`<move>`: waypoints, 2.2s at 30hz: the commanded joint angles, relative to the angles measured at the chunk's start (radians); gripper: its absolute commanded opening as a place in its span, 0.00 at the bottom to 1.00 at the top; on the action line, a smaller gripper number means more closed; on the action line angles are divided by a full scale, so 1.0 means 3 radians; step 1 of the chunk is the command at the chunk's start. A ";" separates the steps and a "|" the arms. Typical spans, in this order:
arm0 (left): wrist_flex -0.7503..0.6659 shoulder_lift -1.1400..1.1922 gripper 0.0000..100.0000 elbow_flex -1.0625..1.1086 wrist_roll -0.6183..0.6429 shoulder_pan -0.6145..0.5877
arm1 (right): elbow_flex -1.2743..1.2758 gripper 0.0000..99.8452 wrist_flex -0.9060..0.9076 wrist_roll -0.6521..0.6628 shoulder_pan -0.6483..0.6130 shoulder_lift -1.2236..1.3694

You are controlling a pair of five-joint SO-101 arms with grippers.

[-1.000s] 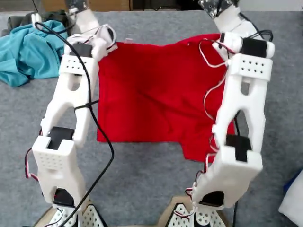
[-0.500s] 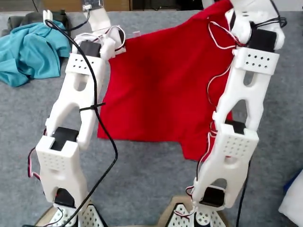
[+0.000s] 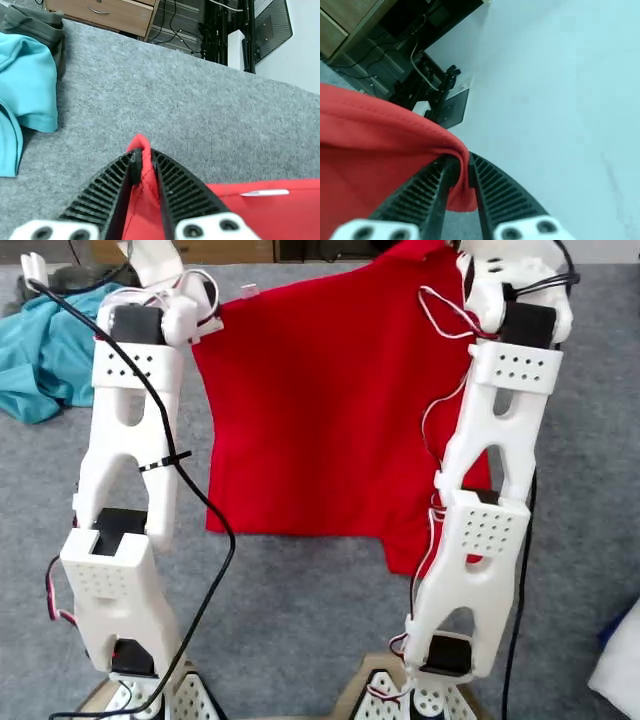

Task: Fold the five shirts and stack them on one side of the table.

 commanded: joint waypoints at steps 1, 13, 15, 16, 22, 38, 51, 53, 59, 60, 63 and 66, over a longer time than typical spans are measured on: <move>0.0066 -0.0049 0.02 -0.0266 -0.0026 -0.0046 | -0.0238 0.01 0.0317 0.0026 -0.0049 -0.0033; 0.0665 -0.0038 0.02 -0.0276 -0.0179 0.0041 | -0.0233 0.01 0.1734 0.0041 0.0013 -0.0560; 0.0875 -0.0038 0.02 -0.0276 -0.0297 0.0092 | -0.0228 0.01 0.1811 0.0041 0.0043 -0.0667; 0.0962 -0.0038 0.02 -0.0276 -0.0332 0.0107 | -0.0228 0.01 0.1836 0.0041 0.0059 -0.0719; 0.0941 -0.0038 0.02 -0.0307 -0.0389 0.0026 | -0.0238 0.01 0.1626 0.0020 0.0381 -0.0995; 0.0962 -0.0054 0.02 -0.0302 -0.0404 0.0005 | -0.0212 0.01 0.1867 0.0240 0.0309 -0.1041; 0.1785 -0.0064 0.02 -0.0281 -0.0409 0.0036 | 0.0979 0.01 0.2557 0.0072 0.0540 -0.1245; 0.1862 -0.0054 0.02 -0.0276 -0.0409 0.0036 | 0.1353 0.01 0.2557 0.0072 0.0534 -0.1389; 0.1990 -0.0038 0.02 -0.0271 -0.0404 0.0041 | 0.2458 0.01 0.2557 -0.0031 0.0534 -0.1915; 0.2015 -0.0038 0.02 -0.0245 -0.0404 0.0051 | 0.2652 0.01 0.2552 -0.0046 0.0529 -0.2002; 0.2046 -0.0064 0.02 -0.0051 -0.0522 0.0169 | 0.3168 0.01 0.2547 -0.0046 0.0524 -0.2232; 0.2046 -0.0069 0.02 0.0220 -0.0552 0.0276 | 0.3521 0.01 0.2547 -0.0046 0.0550 -0.2401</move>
